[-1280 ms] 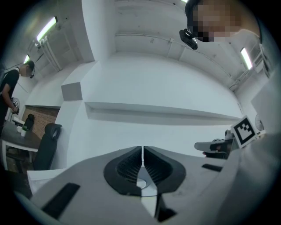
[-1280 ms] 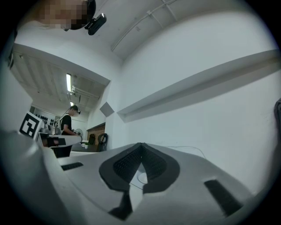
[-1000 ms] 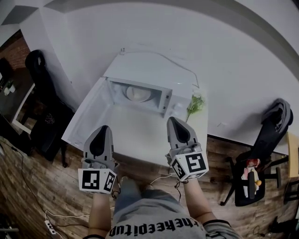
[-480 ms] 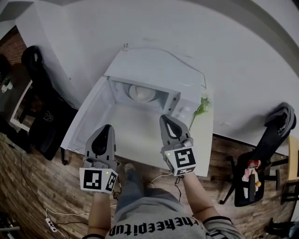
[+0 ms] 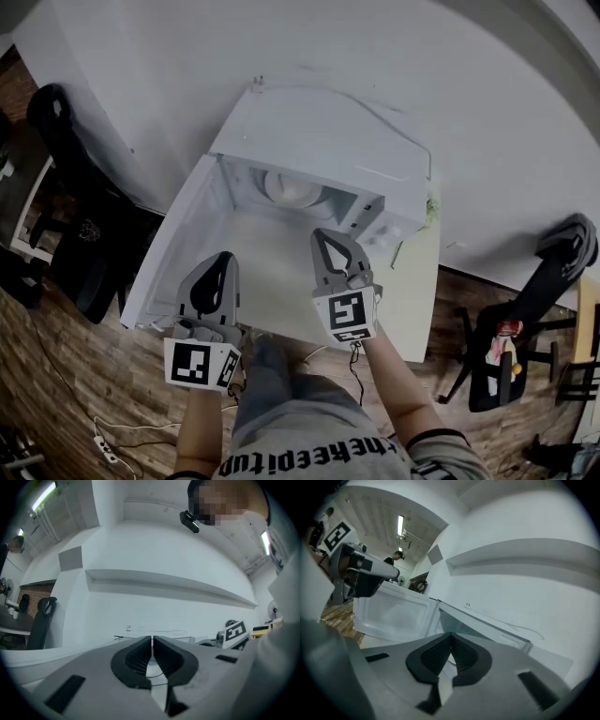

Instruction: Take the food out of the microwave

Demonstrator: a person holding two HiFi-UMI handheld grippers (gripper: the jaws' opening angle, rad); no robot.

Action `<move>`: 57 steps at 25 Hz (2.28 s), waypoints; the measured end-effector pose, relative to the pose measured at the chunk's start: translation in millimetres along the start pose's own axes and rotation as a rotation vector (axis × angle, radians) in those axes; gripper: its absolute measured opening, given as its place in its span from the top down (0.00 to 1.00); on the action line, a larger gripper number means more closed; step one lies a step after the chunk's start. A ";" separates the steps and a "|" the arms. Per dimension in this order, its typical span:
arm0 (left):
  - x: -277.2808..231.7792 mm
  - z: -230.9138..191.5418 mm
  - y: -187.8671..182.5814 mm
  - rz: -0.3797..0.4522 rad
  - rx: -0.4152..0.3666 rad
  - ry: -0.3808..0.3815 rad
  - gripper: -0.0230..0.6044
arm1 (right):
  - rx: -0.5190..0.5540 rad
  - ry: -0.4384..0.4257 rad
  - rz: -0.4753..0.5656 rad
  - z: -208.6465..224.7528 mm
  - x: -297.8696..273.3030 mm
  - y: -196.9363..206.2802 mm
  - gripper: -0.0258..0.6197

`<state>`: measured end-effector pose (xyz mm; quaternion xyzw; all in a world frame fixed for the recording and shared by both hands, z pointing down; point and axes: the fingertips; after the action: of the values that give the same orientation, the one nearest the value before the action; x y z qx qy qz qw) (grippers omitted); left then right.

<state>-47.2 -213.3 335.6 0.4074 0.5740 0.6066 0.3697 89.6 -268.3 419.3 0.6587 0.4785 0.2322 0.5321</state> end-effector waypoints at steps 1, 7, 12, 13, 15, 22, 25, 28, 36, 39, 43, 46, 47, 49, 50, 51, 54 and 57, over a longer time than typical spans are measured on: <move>-2.9 -1.6 2.1 -0.001 0.003 0.005 0.94 | 0.013 0.001 -0.016 -0.8 -5.1 5.1 0.95; -18.2 -6.5 12.7 -0.007 0.008 0.032 0.94 | 0.067 -0.007 -0.078 -7.1 -31.2 29.2 0.95; -23.6 -11.7 20.9 -0.018 0.016 0.040 0.94 | 0.126 -0.017 -0.125 -12.4 -51.6 47.3 0.95; -23.9 -13.2 22.9 -0.020 0.019 0.039 0.94 | 0.136 -0.017 -0.135 -13.5 -55.2 51.0 0.95; -24.4 -16.8 27.2 -0.025 0.026 0.036 0.94 | 0.150 -0.017 -0.155 -15.9 -62.8 57.7 0.95; -28.4 -28.9 38.6 -0.043 0.044 0.022 0.94 | 0.226 -0.021 -0.212 -23.4 -90.4 72.9 0.91; -30.7 -31.0 42.0 -0.046 0.045 0.023 0.94 | 0.281 -0.021 -0.244 -25.1 -101.5 82.4 0.90; -33.9 -32.8 45.2 -0.047 0.048 0.025 0.94 | 0.335 -0.016 -0.277 -25.5 -112.1 92.1 0.90; -38.9 -41.2 53.3 -0.058 0.064 0.021 0.94 | 0.438 -0.013 -0.340 -28.1 -134.1 112.3 0.87; -40.5 -44.1 56.8 -0.064 0.069 0.019 0.94 | 0.466 -0.020 -0.363 -29.1 -139.7 120.1 0.85; -42.1 -47.0 61.3 -0.070 0.074 0.021 0.94 | 0.506 -0.007 -0.380 -28.5 -145.5 125.9 0.84; -43.4 -47.6 64.2 -0.075 0.080 0.025 0.94 | 0.548 0.001 -0.390 -27.7 -150.0 128.4 0.84; -43.7 -47.6 64.9 -0.076 0.081 0.026 0.94 | 0.557 0.001 -0.394 -27.7 -151.2 129.4 0.84; -44.4 -47.6 66.0 -0.077 0.084 0.029 0.94 | 0.570 0.001 -0.400 -27.7 -153.1 131.3 0.84; -44.7 -47.8 66.6 -0.078 0.085 0.029 0.94 | 0.575 0.002 -0.401 -27.6 -153.9 131.9 0.84; -44.8 -48.0 67.3 -0.078 0.087 0.030 0.94 | 0.581 0.005 -0.402 -27.5 -154.6 132.3 0.84; -44.8 -49.3 68.5 -0.077 0.090 0.031 0.94 | 0.600 0.010 -0.403 -27.8 -157.2 133.2 0.84; -45.0 -50.5 69.7 -0.079 0.092 0.032 0.94 | 0.620 0.013 -0.410 -28.0 -159.7 134.2 0.83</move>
<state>-74.5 -279.1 401.5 0.3914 0.6227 0.5707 0.3651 48.9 -391.8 584.8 0.6777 0.6515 -0.0310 0.3396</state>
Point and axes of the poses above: the fingertips, and each gripper's own axes: x backward along the fingers, z to its right, y out of its underside, and after that the axes turned 3 degrees about -x, right-handed
